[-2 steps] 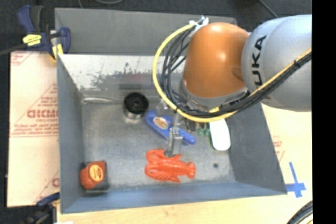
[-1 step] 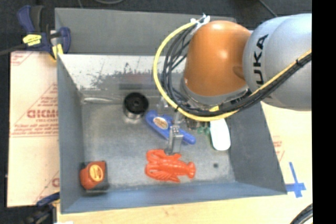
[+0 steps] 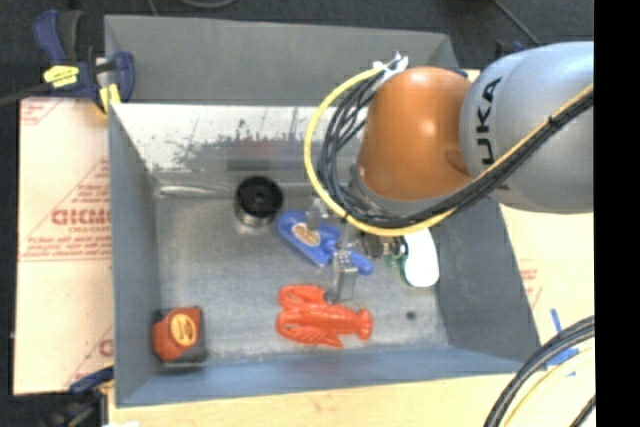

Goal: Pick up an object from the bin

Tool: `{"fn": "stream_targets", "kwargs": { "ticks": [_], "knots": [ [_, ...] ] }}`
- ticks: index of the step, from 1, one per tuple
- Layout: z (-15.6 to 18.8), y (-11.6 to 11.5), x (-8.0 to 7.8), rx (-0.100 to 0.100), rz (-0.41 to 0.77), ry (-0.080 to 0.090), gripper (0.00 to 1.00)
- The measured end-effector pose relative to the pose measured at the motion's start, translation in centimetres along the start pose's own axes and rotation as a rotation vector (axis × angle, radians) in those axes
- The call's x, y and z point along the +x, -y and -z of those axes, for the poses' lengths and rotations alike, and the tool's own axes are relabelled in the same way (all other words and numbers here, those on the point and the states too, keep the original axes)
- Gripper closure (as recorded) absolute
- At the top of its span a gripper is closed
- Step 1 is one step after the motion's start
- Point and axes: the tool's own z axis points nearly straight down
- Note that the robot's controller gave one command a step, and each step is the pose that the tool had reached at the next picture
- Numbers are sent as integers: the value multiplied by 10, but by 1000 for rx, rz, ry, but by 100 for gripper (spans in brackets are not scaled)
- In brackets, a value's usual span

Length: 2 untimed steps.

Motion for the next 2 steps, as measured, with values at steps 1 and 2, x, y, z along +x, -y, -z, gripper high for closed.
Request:
{"fn": "stream_targets", "kwargs": {
  "ticks": [1,2],
  "knots": [
    [-44,48,-5,0,-74,-8,0],
    [-62,62,-13,1,-99,-8,0]
  ]
}}
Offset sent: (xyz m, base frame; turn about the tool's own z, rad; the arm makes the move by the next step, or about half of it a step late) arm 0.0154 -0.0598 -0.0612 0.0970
